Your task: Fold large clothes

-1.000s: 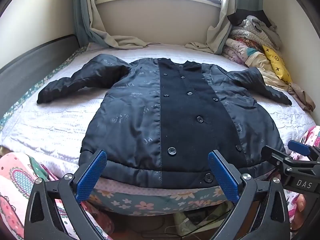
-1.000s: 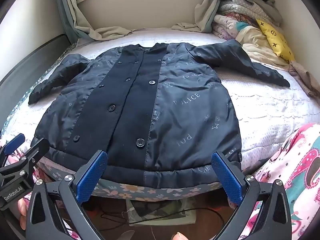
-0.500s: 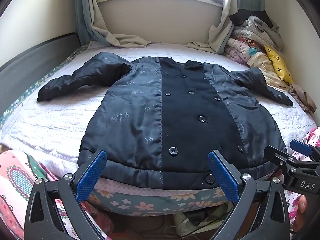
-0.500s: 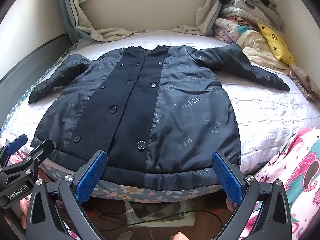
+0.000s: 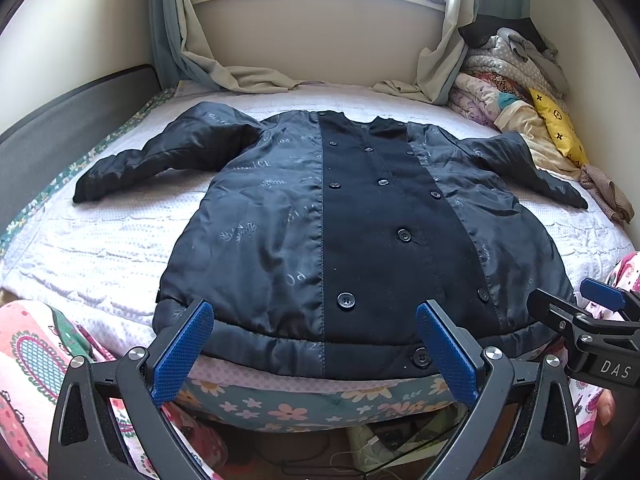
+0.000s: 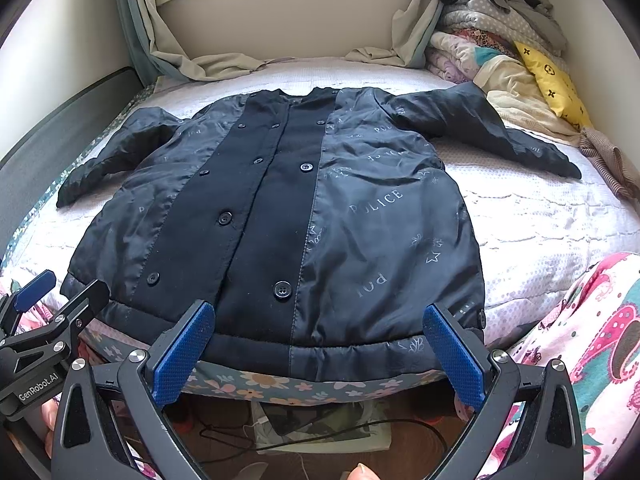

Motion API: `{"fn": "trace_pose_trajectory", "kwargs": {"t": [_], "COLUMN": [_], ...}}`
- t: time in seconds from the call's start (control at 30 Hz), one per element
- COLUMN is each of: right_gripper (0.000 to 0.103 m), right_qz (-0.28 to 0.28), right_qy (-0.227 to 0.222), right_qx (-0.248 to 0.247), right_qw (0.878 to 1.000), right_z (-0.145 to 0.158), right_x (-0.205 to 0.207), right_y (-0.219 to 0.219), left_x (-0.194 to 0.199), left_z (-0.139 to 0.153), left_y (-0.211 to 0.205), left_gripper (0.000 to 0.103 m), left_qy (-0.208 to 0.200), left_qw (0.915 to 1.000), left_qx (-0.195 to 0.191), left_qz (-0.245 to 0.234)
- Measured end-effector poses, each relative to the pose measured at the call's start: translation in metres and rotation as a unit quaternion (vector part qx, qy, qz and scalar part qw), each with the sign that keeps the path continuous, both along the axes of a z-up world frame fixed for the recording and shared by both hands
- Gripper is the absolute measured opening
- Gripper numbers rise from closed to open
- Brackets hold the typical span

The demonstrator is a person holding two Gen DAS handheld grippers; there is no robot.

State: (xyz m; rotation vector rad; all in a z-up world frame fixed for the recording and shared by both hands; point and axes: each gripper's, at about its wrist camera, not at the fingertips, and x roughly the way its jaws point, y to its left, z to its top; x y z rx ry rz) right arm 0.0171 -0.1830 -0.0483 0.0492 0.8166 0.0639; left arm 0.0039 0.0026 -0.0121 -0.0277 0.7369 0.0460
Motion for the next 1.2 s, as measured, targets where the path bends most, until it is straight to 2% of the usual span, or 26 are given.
{"fn": "trace_pose_trajectory", "kwargs": {"t": [1.2], "right_gripper": [0.103], "right_qz": [-0.001], "right_qy": [0.012], "right_qx": [0.006], "right_qw": [1.0], "right_z": [-0.0075], "right_x": [0.0064], "right_y": [-0.002], "left_x": [0.0026], "left_z": [-0.0043], "left_y": [-0.0023], "left_gripper": [0.103], "left_qy": [0.007], "left_qw": [0.9999], "left_qx": [-0.009], "left_qz": [-0.002]}}
